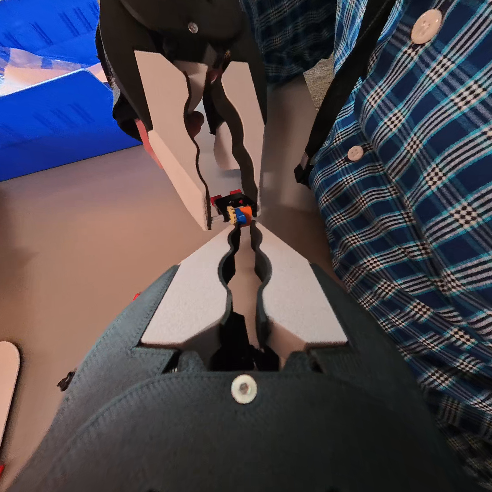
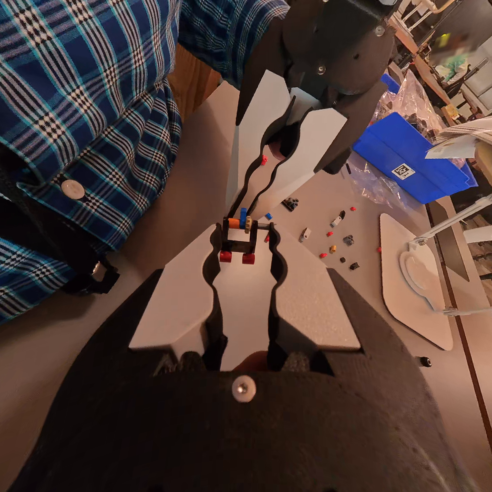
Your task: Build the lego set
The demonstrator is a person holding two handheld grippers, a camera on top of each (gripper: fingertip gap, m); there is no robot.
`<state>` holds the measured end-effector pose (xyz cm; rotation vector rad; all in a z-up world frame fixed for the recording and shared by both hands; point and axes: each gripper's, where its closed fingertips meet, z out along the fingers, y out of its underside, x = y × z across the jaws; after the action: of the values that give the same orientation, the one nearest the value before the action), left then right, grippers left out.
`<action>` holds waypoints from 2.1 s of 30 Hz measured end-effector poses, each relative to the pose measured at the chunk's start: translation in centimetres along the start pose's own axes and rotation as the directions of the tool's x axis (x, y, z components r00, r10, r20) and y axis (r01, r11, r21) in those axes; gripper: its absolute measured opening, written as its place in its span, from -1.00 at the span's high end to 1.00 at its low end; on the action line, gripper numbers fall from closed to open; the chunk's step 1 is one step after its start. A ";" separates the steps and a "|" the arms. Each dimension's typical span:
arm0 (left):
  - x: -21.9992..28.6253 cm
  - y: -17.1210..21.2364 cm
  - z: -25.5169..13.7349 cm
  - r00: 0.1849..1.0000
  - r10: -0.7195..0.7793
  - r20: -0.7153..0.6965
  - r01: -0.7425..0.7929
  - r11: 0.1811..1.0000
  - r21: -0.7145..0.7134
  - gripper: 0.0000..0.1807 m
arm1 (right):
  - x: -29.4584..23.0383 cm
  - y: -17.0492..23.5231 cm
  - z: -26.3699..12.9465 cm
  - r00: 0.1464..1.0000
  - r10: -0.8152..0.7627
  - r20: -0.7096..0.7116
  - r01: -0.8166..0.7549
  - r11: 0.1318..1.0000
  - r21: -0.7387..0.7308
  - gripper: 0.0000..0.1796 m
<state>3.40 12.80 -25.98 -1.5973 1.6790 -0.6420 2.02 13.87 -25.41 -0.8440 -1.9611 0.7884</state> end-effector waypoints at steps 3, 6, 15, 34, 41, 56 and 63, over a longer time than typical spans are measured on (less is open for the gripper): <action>0.1 0.0 0.0 1.000 -0.009 -0.004 0.009 1.000 0.008 0.94 | -0.1 -0.1 0.0 1.000 0.009 0.010 -0.009 1.000 0.004 0.65; 0.4 0.1 0.1 1.000 -0.019 -0.011 0.019 1.000 0.010 0.94 | -0.3 0.0 0.1 1.000 0.019 0.024 -0.019 1.000 0.000 0.65; 0.8 0.2 0.0 0.998 -0.046 -0.046 0.047 0.999 0.024 0.95 | -0.6 0.0 0.3 0.998 0.043 0.049 -0.042 0.999 -0.004 0.65; 1.2 0.4 0.5 0.989 -0.106 -0.103 0.113 0.991 0.072 0.96 | -1.3 0.2 0.4 0.993 0.059 0.102 -0.056 0.998 -0.029 0.67; 1.0 0.5 0.7 0.986 -0.132 -0.097 0.140 0.988 0.073 0.96 | -1.4 0.4 0.3 0.991 0.075 0.108 -0.072 0.997 -0.034 0.67; -0.7 0.0 0.2 0.971 -0.210 0.117 0.191 0.970 0.152 0.97 | -1.4 1.2 0.8 0.979 0.167 0.120 -0.164 0.986 -0.034 0.66; -0.3 0.8 0.5 0.968 -0.226 0.112 0.214 0.970 0.114 0.88 | -1.8 1.8 1.0 0.968 0.206 0.141 -0.203 0.979 -0.037 0.66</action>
<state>3.27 13.27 -26.90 -1.7280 1.3686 -0.7107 2.38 13.31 -28.07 -1.0404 -2.0335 0.9727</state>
